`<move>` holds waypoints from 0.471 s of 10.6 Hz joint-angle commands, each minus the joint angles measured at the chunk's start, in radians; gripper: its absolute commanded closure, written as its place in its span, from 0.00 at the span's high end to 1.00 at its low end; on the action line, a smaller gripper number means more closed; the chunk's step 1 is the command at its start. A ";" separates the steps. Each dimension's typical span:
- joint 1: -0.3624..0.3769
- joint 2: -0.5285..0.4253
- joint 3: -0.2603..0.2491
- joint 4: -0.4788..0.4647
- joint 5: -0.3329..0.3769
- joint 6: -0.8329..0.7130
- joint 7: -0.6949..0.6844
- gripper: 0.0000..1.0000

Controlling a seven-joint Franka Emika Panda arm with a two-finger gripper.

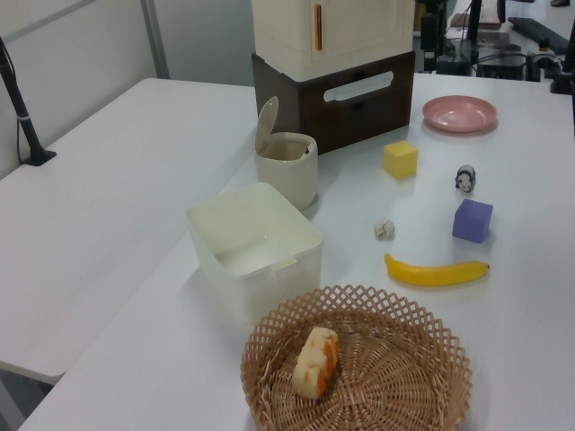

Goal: Grab it up and put it in the trash

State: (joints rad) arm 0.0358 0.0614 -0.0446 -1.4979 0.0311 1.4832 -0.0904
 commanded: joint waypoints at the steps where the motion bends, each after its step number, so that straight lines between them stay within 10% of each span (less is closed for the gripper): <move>1: 0.007 -0.006 -0.006 -0.010 0.021 0.020 -0.019 1.00; 5: 0.007 -0.003 -0.004 -0.013 0.023 0.034 -0.023 1.00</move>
State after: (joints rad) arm 0.0366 0.0634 -0.0446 -1.4979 0.0312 1.4833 -0.0919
